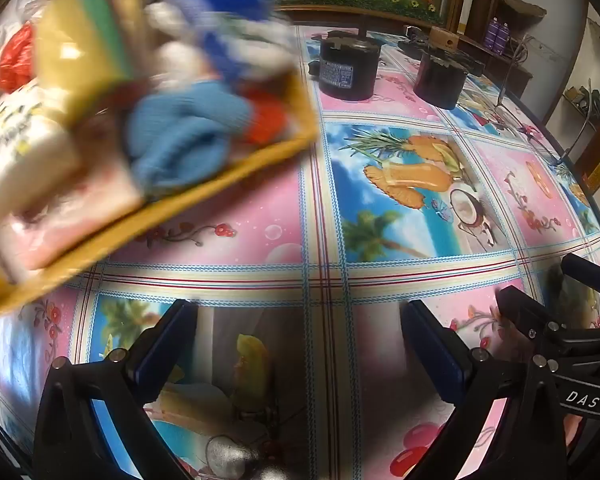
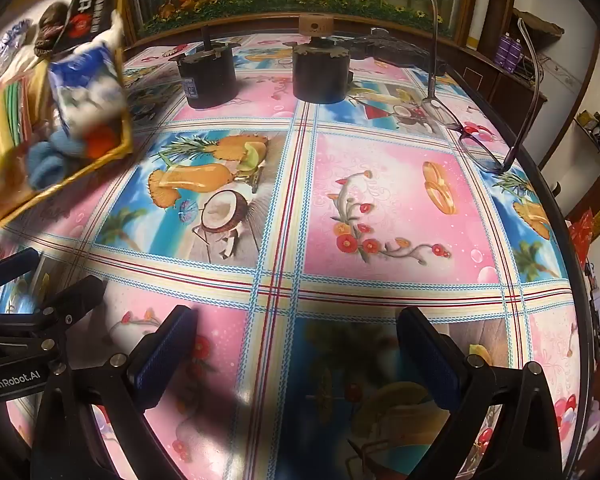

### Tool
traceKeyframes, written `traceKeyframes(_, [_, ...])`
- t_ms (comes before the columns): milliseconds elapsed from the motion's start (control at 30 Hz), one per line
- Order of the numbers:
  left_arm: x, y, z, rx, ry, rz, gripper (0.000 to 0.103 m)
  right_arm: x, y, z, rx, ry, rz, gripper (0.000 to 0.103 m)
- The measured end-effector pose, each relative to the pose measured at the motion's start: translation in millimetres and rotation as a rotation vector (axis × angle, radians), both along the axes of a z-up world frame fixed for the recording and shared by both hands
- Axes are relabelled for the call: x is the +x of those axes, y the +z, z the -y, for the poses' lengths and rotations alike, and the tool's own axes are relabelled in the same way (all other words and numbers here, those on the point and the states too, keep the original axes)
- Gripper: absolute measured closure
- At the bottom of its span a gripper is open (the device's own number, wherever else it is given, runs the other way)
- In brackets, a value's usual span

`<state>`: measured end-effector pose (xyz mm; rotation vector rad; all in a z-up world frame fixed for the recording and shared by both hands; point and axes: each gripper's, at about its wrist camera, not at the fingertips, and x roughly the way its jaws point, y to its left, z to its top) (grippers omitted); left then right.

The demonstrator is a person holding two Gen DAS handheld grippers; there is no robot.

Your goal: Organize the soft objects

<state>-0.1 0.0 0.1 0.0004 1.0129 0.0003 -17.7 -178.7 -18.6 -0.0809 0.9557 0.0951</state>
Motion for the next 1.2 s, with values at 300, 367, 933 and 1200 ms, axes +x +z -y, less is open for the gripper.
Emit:
traceKeyframes(300, [-0.9, 1.2, -0.5, -0.002, 0.001, -0.002, 0.0, -1.0, -0.5, 0.5, 0.002, 0.0, 0.0, 0.001])
traceKeyframes(367, [0.3, 0.4, 1.8, -0.002, 0.001, -0.002, 0.0, -1.1, -0.8, 0.5, 0.002, 0.0, 0.0, 0.001])
traceKeyframes(933, [-3.0, -1.4, 2.3, -0.001, 0.001, 0.001, 0.0, -0.9, -0.1, 1.1, 0.003, 0.001, 0.0, 0.001])
traceKeyframes(1200, [-0.8, 0.7, 1.6, -0.001, 0.0, -0.001, 0.0, -1.3, -0.3, 0.6, 0.002, 0.001, 0.0, 0.001])
